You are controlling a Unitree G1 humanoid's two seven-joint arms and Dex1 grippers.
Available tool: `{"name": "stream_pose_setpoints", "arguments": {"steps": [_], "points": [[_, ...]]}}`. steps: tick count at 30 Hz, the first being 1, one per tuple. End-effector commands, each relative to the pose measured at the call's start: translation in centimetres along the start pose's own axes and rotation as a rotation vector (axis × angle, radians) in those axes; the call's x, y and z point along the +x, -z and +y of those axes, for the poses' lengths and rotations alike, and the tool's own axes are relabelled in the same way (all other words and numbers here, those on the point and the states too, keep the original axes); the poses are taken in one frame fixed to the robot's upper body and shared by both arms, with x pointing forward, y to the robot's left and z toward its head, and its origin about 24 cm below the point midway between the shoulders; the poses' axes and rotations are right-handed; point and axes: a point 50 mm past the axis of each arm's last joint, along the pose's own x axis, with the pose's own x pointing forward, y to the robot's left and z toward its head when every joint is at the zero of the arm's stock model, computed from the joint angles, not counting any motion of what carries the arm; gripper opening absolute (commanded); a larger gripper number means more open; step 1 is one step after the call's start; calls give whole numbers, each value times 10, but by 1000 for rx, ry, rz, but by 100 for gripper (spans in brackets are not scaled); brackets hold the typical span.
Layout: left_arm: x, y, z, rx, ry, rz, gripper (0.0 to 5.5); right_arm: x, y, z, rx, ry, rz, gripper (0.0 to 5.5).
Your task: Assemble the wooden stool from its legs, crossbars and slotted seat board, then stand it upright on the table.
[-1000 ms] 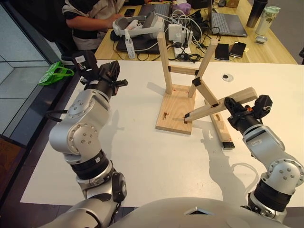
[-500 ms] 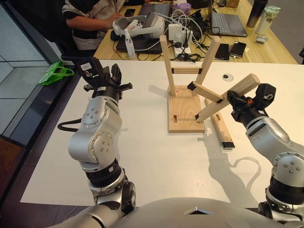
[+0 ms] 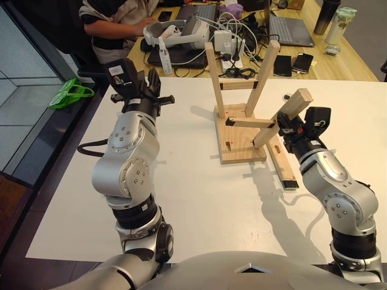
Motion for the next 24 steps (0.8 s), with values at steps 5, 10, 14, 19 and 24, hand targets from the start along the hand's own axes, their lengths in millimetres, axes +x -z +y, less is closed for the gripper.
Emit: {"name": "stream_pose_setpoints", "arguments": {"steps": [5, 10, 14, 19, 24], "points": [[5, -2, -6, 27, 24, -3, 130, 19, 17, 5, -78, -18, 124, 101], [5, -3, -5, 42, 26, -12, 130, -1, 41, 4, -152, -65, 211, 101], [8, -5, -7, 42, 37, -20, 130, 9, 38, 2, -155, -79, 225, 101], [11, -6, -8, 44, 51, -23, 130, 29, 30, 1, -119, -74, 249, 101], [14, -5, -11, 43, 62, -19, 130, 42, 27, 10, -148, -122, 272, 101]]}}
